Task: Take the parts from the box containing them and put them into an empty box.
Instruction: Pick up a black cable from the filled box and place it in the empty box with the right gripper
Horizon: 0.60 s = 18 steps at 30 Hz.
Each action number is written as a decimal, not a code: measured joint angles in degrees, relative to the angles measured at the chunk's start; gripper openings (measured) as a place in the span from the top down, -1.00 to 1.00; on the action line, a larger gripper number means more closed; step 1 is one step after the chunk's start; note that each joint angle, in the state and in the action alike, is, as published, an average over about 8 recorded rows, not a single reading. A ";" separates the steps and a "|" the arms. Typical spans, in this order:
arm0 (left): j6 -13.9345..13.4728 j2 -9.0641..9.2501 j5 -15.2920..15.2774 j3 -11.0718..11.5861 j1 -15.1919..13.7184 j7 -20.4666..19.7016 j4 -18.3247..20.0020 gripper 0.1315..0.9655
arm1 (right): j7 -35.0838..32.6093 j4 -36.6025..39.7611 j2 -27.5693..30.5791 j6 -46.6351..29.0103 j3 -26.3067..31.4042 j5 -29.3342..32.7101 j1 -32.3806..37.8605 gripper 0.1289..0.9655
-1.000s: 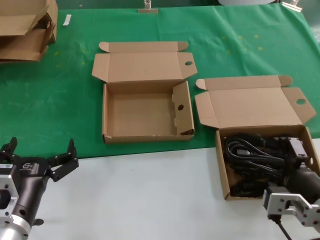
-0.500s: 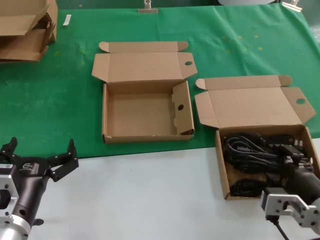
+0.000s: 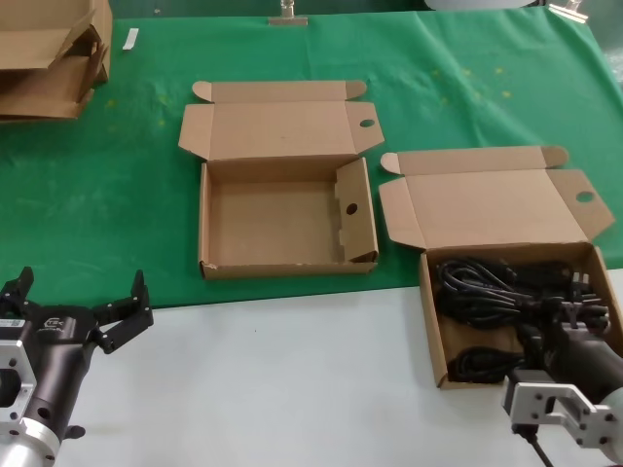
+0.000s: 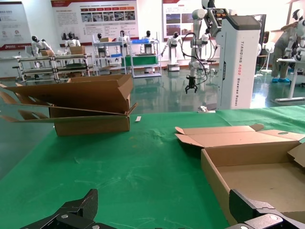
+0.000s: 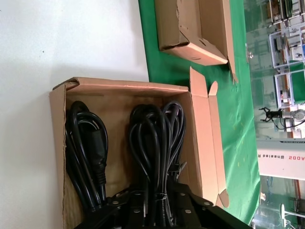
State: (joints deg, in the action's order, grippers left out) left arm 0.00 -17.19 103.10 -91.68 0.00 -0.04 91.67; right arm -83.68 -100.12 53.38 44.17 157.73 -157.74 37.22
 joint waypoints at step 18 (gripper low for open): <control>0.00 0.00 0.00 0.00 0.00 0.00 0.00 -1.00 | 0.31 -11.59 1.32 6.86 0.00 0.00 0.74 0.92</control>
State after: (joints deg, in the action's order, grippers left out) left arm 0.00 -17.19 103.10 -91.68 0.00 -0.04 91.67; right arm -83.37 -111.71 54.70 51.03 157.73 -157.74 37.95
